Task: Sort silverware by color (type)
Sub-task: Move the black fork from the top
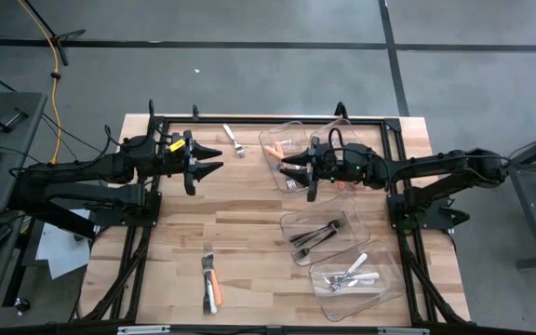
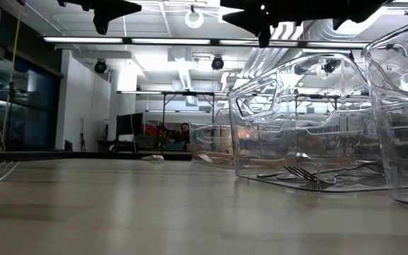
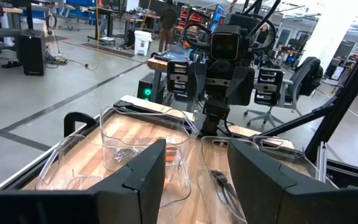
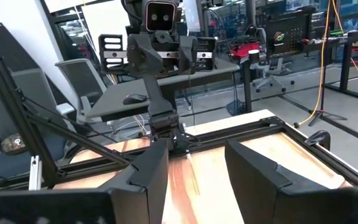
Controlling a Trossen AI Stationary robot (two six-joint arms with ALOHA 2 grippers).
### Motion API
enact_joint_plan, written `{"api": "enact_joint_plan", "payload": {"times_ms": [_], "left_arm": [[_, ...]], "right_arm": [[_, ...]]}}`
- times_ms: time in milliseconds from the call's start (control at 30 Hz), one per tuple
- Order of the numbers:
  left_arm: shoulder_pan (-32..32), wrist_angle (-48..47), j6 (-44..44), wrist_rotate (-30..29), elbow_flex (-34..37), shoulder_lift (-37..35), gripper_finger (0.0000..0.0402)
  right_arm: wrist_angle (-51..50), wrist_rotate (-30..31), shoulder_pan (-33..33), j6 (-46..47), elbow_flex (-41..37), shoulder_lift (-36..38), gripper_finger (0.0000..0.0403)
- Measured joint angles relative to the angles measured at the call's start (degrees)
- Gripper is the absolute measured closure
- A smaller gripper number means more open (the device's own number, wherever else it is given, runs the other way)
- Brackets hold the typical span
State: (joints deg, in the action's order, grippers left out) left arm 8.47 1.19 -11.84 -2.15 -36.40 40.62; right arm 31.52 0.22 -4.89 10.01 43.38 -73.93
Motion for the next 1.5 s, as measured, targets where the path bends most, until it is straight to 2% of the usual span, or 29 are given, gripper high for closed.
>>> {"api": "enact_joint_plan", "payload": {"times_ms": [1500], "left_arm": [[0.01, -0.02, 2.00, -0.02, 0.00, 0.00, 0.0241]], "right_arm": [[-2.13, 0.10, 0.00, 3.00, 0.04, -0.04, 0.0258]]}}
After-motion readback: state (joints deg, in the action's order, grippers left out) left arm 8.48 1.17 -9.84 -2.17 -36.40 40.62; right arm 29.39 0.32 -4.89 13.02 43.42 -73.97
